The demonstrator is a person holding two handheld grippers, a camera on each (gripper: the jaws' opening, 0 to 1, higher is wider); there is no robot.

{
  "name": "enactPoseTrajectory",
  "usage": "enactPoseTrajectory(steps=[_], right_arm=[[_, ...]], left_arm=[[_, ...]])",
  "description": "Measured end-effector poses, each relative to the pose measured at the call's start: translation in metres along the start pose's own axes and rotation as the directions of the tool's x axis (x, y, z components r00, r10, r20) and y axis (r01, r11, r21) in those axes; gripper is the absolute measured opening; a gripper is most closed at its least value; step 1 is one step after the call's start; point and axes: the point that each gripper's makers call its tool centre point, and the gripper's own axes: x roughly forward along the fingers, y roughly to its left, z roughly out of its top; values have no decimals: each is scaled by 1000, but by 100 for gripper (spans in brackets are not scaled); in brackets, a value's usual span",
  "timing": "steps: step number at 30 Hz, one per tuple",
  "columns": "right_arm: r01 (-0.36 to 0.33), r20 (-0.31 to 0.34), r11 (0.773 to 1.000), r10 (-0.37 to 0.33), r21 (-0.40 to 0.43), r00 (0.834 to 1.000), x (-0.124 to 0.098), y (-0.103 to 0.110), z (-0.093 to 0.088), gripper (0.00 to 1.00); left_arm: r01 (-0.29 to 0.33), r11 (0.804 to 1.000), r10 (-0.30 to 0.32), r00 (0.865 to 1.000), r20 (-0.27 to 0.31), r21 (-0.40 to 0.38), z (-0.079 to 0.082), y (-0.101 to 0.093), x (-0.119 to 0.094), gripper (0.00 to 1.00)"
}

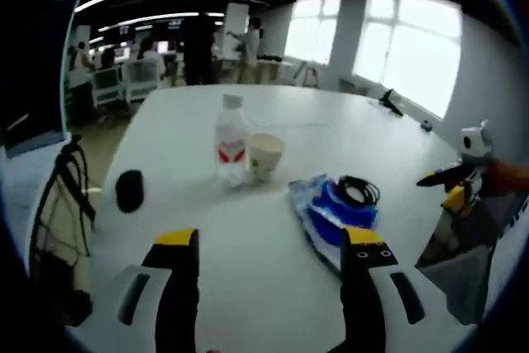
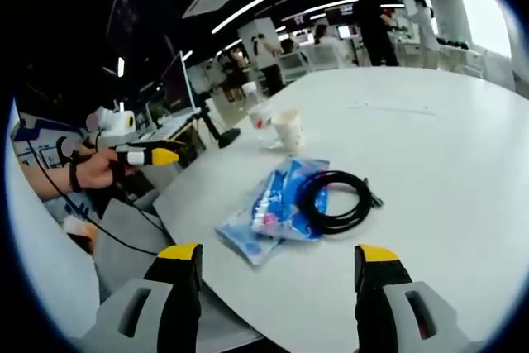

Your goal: Arrange the tabletop items into an orderly group along one side of the table until the central work area is clear of visible clutter.

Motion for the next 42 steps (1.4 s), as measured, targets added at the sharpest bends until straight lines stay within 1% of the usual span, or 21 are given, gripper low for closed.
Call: enactPoseTrajectory(steps=[3, 7, 10, 11, 15, 17, 18, 20, 22, 26, 28, 30, 32, 36, 39, 40, 42], right_arm=[[1, 7, 1000, -1, 17, 1000, 3, -3, 3, 75], [2, 30, 998, -4, 59, 1000, 8, -8, 9, 73], [13, 18, 997, -14, 73, 1000, 15, -14, 7, 71], [13, 4, 997, -13, 72, 1000, 18, -15, 5, 70], [10, -10, 996, -9, 85, 1000, 26, -20, 2, 69], [1, 11, 991, -3, 136, 1000, 31, -23, 4, 68], [-6, 29, 983, 1, 182, 1000, 34, -24, 6, 68], [-11, 46, 977, 1, 215, 999, 38, -26, 9, 67], [-14, 46, 974, 3, 228, 999, 44, -31, 9, 65], [-9, 19, 969, 4, 246, 1000, 54, -28, 13, 63], [-9, 14, 967, 5, 253, 1000, 59, -33, 15, 62], [-20, 14, 961, 17, 276, 1000, 66, -27, 19, 61], [-20, 8, 959, 18, 282, 1000, 71, -24, 22, 60], [-20, -15, 958, 26, 285, 1000, 86, -26, 25, 57], [-16, -34, 953, 27, 304, 999, 102, -33, 25, 55], [-12, -43, 953, 26, 303, 999, 108, -34, 26, 55], [-3, -62, 955, 23, 297, 998, 113, -33, 24, 54]], left_arm=[[3, 1000, -3, 1000, 3, 1, 1, -3, -3, 70], [6, 1000, -6, 1000, 4, 3, 0, -3, -6, 71], [8, 1000, -8, 1000, 0, -4, -1, -5, -8, 70], [10, 1000, -10, 1000, -4, 5, -2, -6, -9, 70], [15, 1000, -15, 1000, -7, 15, -2, -15, -12, 71], [11, 1000, -11, 1000, -3, 10, -1, -13, -13, 71], [10, 1000, -10, 1000, -2, 8, -1, -13, -13, 71], [10, 1000, -10, 1000, -3, 7, -1, -16, -15, 71], [11, 1000, -11, 1000, -7, 13, -2, -17, -18, 72], [2, 1000, -2, 1000, -8, 17, -3, -14, -22, 72], [0, 1000, 0, 1000, -4, 14, -2, -12, -25, 73], [-4, 1000, 4, 1000, 1, 16, -1, -12, -27, 74], [-5, 1000, 5, 1000, 6, 18, 0, -12, -28, 75], [-7, 1000, 6, 1000, 14, 23, 2, -14, -32, 75], [-4, 1000, 3, 1000, 17, 23, 1, -14, -35, 75], [-4, 1000, 3, 1000, 17, 27, 1, -14, -36, 75], [-2, 1000, 1, 1000, 17, 27, 2, -13, -39, 75]])
